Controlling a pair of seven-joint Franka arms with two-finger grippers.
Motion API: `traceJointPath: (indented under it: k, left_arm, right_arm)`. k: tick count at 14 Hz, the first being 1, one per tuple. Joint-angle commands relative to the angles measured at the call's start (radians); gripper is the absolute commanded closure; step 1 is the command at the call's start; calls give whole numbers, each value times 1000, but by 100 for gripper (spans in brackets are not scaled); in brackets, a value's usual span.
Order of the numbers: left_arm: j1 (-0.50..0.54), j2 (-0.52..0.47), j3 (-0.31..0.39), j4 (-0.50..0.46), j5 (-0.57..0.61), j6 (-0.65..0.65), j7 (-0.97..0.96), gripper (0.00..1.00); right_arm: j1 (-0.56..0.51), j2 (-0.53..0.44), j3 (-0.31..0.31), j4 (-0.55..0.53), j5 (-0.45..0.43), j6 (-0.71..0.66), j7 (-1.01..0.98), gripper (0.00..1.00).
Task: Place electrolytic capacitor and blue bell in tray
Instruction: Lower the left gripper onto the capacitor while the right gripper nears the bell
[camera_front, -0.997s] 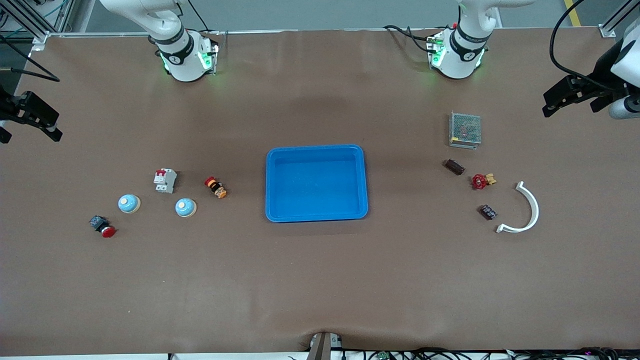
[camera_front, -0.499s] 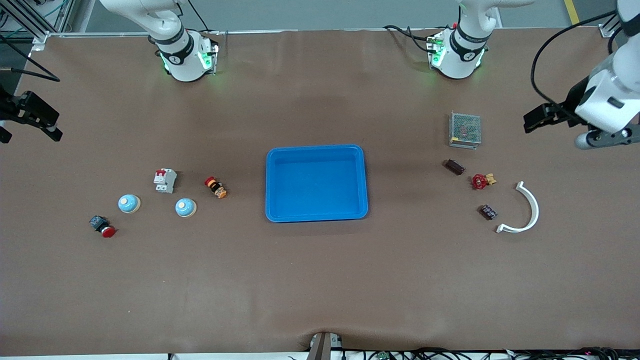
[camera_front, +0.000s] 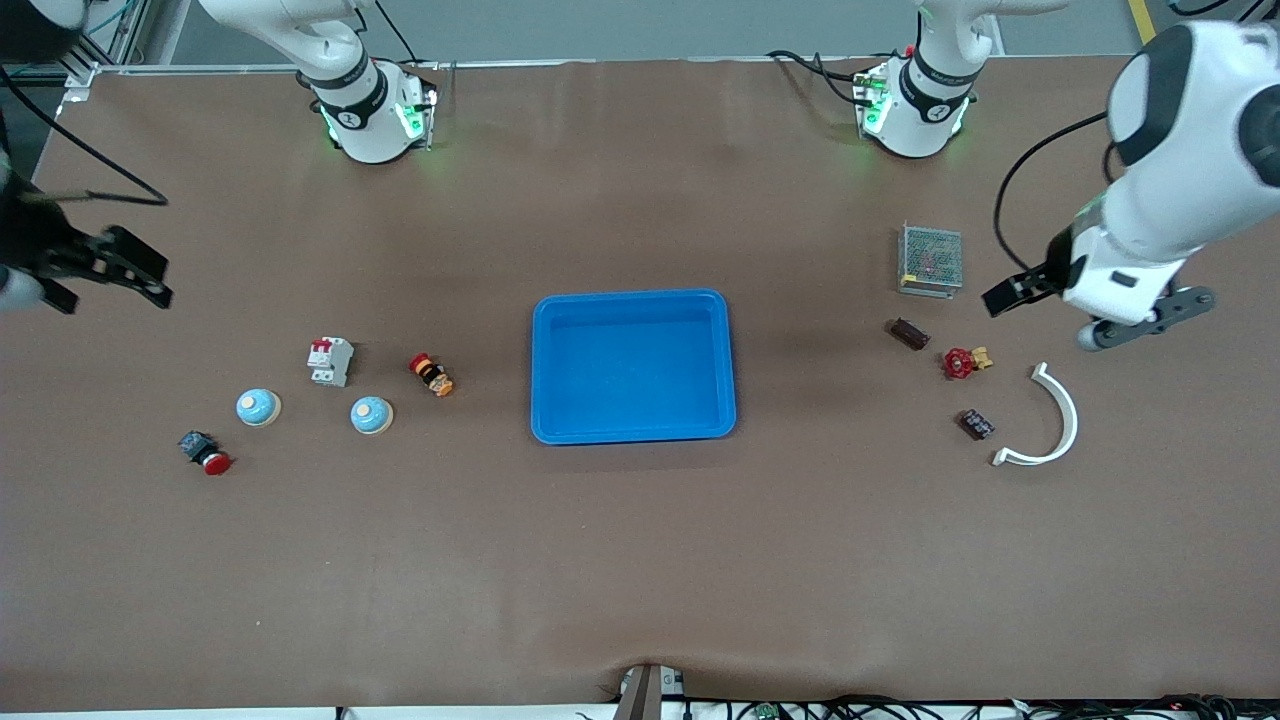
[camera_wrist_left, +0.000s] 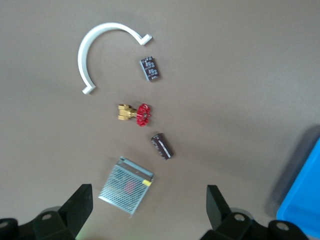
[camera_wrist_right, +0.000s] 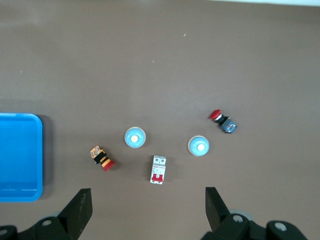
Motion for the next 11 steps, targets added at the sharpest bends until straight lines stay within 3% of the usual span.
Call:
traceJointPath:
  k: [1, 6, 11]
  left_arm:
    - [-1, -30, -12, -126, -2, 98, -84, 0]
    - [-3, -21, -27, -304, -2, 297, -207, 0]
    - [-4, 48, -41, -400, -2, 470, -392, 3]
  right_arm:
    - [32, 77, -2, 19, 6, 18, 0, 0]
    - [30, 144, -2, -35, 7, 131, -73, 0]
    - [-106, 218, -4, -63, 81, 199, -400, 0]
